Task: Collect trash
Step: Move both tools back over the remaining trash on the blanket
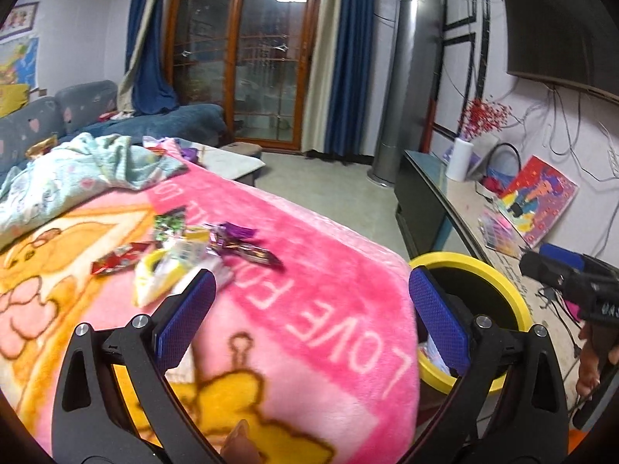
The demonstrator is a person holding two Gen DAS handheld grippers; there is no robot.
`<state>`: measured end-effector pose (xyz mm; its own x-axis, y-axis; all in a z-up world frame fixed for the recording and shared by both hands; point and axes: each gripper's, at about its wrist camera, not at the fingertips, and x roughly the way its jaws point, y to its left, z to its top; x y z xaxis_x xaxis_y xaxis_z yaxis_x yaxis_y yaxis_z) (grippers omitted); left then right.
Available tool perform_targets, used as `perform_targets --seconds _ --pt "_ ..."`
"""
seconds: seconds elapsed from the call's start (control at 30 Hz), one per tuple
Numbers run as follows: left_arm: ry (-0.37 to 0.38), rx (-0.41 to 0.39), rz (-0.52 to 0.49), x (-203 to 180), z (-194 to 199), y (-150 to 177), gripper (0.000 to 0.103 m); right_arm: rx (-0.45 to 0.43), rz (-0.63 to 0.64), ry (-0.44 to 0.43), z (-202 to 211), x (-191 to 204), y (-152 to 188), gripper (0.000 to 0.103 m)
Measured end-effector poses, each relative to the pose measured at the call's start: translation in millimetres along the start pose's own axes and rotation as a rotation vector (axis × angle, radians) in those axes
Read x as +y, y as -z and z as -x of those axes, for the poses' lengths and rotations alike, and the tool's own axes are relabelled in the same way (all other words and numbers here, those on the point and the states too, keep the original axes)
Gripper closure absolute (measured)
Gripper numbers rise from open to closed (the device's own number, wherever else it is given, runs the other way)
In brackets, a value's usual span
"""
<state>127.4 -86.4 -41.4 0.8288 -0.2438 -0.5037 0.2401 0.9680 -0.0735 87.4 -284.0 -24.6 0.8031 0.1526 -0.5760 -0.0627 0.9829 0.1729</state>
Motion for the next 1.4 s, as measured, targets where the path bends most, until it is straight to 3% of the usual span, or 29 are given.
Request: perform_targets --seconds 0.67,1.13,1.27,1.4 --pt "-0.174 -0.056 0.108 75.5 20.1 -5.5 0.011 0.043 0.102 -0.139 -25.8 79.5 -3.0 0.01" --pt "-0.333 0.011 0.253 174.1 16.2 -2.6 0.011 0.191 0.149 -0.267 -90.7 150.9 -2.6 0.01" --pt "-0.354 0.092 0.192 190.0 -3.4 -6.0 0.011 0.232 0.158 -0.296 -106.9 166.1 -0.7 0.01" --pt "-0.363 0.15 0.041 189.4 -26.7 -12.5 0.011 0.253 0.186 -0.305 -121.1 179.7 2.4 0.01"
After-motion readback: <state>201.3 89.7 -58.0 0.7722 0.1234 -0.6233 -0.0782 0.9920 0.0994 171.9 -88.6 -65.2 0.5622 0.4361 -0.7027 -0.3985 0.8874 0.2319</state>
